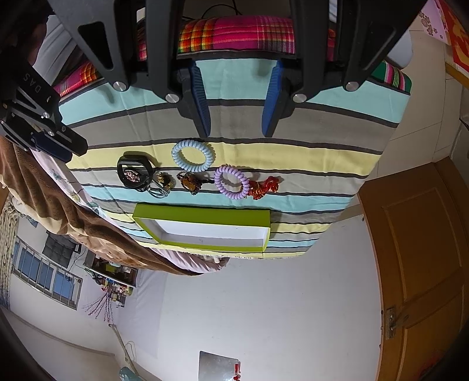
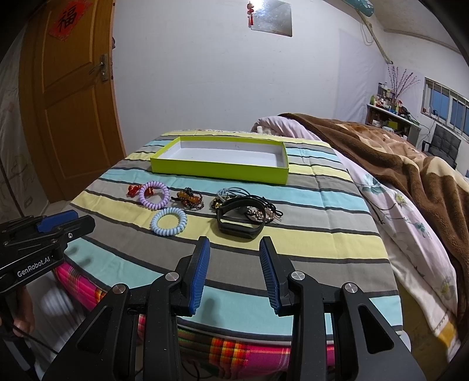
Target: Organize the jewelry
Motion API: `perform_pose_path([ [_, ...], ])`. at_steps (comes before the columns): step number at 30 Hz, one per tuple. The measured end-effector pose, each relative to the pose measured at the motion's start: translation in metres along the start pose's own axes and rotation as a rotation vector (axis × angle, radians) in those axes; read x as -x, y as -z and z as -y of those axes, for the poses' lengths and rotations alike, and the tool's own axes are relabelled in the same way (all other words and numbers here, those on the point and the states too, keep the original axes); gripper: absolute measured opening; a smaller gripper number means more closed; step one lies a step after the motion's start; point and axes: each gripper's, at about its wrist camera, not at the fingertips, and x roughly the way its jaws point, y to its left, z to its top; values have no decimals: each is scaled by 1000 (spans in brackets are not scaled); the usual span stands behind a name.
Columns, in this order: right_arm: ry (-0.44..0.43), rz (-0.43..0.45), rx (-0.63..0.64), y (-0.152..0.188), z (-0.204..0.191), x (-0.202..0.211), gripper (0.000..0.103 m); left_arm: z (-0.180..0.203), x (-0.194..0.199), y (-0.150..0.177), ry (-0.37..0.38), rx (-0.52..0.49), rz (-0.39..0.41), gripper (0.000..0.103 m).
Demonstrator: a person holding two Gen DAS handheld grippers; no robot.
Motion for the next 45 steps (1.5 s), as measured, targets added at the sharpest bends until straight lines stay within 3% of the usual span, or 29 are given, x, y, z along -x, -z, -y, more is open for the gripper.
perform_pose_path([
  [45,1,-2,-5,0,1,-2,36,3,-2,0,4,0,1,38],
])
